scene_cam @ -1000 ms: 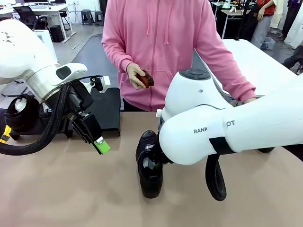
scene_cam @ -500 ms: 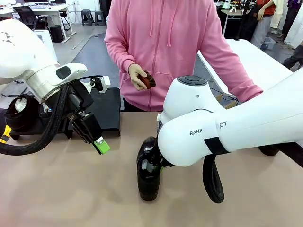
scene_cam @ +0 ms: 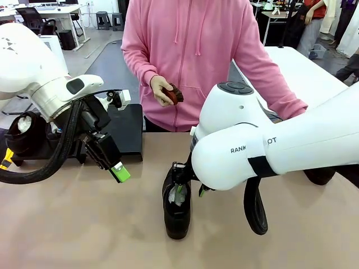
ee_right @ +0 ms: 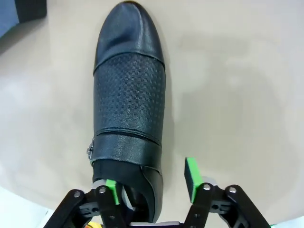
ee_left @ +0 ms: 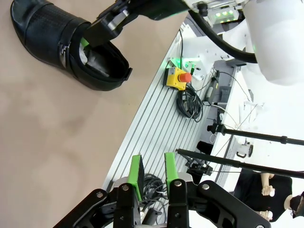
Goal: Organize the shoes by placing them on the stand.
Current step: Pick up one Shoe and place it in the middle of the table, then place the Shoe from the middle of the table onto the Shoes Stand.
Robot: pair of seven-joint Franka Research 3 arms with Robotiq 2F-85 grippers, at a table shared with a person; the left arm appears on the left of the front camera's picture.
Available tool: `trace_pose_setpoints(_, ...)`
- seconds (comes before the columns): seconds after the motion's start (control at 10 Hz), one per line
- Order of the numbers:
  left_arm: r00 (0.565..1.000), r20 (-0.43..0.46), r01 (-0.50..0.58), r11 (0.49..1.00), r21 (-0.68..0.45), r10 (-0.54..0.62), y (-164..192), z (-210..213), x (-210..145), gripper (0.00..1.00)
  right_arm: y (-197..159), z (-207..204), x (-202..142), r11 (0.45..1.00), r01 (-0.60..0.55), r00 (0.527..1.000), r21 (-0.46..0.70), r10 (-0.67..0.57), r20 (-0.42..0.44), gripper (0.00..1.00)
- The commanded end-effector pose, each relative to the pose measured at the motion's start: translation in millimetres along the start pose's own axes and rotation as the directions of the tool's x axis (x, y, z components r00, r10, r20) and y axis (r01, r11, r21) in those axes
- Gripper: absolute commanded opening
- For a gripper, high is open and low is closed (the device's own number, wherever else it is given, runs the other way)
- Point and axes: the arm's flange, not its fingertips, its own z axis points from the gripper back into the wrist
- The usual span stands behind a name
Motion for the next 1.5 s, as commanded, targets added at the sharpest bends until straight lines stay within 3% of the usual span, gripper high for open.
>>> trace_pose_setpoints(0.0, 1.000, 0.016, 0.017, 1.000, -0.025, -0.016, 0, -1, -3, 0.28, -15, 20, -5, 0.998, -0.005, 1.000, 0.060, 0.006, -0.014, 1.00)
trace_pose_setpoints(0.2, 1.000, 0.016, 0.017, 1.000, -0.025, -0.016, 0, -1, -3, 0.28, -28, 31, -6, 0.996, -0.028, 0.996, 0.090, 0.036, -0.085, 1.00)
trace_pose_setpoints(0.3, 1.000, 0.016, 0.017, 1.000, -0.025, -0.016, 0, -1, -3, 0.28, -4, 16, -1, 0.999, 0.008, 1.000, 0.045, -0.007, -0.009, 1.00)
trace_pose_setpoints(1.2, 1.000, 0.016, 0.017, 1.000, -0.025, -0.016, 0, -1, -3, 0.28, -4, 16, -1, 0.999, 0.008, 1.000, 0.045, -0.007, -0.009, 1.00)
trace_pose_setpoints(1.3, 1.000, 0.000, 0.000, 1.000, 0.000, 0.000, 0, 0, 0, 0.28, -11, 16, -1, 0.998, -0.004, 0.999, 0.059, 0.006, -0.040, 1.00)
trace_pose_setpoints(1.4, 0.991, -0.111, -0.061, 0.988, 0.139, 0.077, -16, -18, 27, 0.28, -30, 22, 4, 0.997, 0.065, 0.997, 0.035, -0.063, -0.054, 1.00)
